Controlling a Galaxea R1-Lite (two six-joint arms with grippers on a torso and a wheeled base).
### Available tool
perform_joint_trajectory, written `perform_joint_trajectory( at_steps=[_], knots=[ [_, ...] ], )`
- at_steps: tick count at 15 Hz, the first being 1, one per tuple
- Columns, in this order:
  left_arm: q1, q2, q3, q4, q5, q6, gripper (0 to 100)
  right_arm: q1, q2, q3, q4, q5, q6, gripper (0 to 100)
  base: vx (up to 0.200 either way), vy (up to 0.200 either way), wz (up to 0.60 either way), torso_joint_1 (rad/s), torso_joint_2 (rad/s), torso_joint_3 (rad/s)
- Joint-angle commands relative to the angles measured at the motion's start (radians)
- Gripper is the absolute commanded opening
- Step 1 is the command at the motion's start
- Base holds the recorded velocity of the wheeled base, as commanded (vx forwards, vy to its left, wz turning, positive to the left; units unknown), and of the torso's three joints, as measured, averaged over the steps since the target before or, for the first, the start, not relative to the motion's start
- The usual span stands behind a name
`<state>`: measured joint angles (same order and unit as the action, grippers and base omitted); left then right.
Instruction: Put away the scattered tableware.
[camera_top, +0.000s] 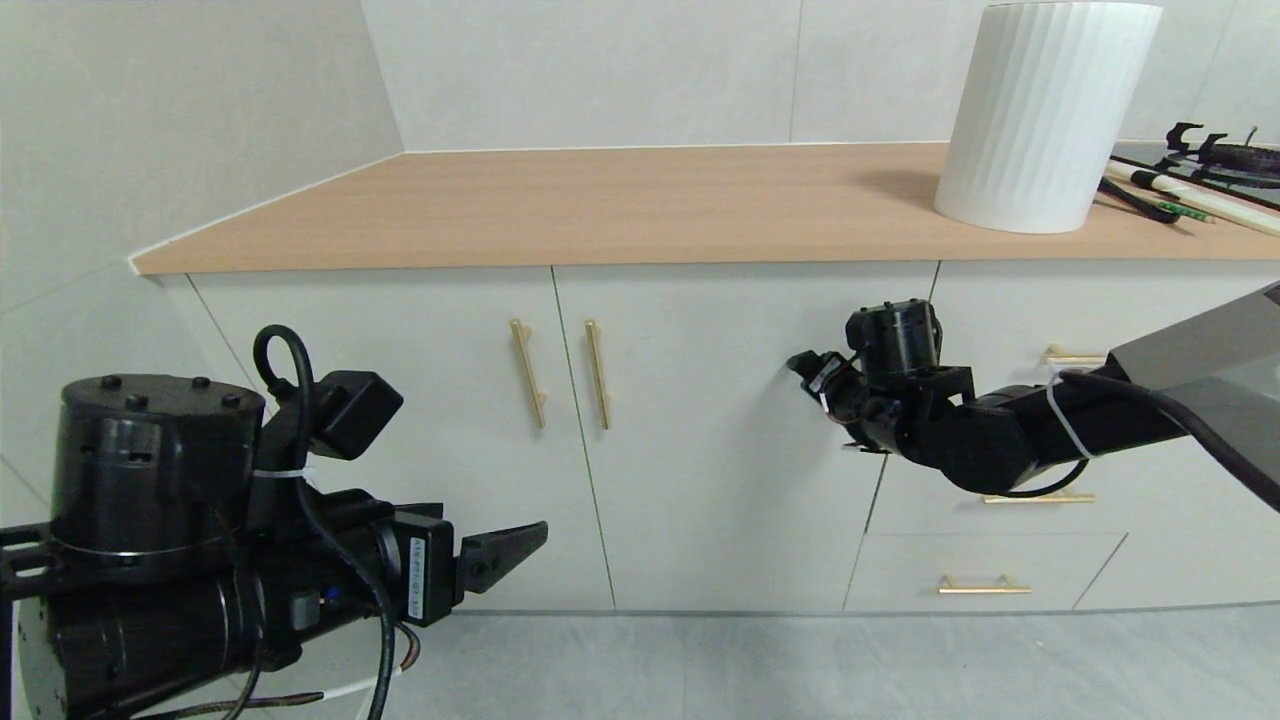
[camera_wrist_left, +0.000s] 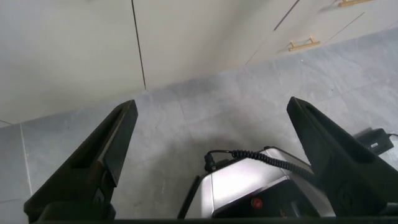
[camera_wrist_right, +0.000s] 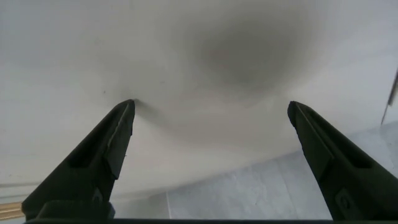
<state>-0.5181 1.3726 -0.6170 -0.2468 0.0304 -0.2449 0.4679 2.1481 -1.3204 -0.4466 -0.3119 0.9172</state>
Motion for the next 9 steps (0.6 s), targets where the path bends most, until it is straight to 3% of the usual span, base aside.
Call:
perform_joint_trajectory(
  at_steps=[1,4,9],
  knots=[
    [0.0,0.0,0.0,0.0,0.0,-0.001,100,0.018,-0.096,0.102,0.006,0.062,-0.008,100,0.0,0.0,0.0,0.0,0.0,0.0],
    [0.001,-0.006,-0.001,0.0,0.0,-0.001,100,0.023,-0.267,0.29,-0.011,0.275,-0.075,100,0.0,0.0,0.0,0.0,0.0,0.0],
    [0.015,-0.188,0.008,-0.02,0.029,0.004,100,0.031,-0.659,0.618,-0.041,0.277,-0.408,100,0.0,0.0,0.0,0.0,0.0,0.0]
  ],
)
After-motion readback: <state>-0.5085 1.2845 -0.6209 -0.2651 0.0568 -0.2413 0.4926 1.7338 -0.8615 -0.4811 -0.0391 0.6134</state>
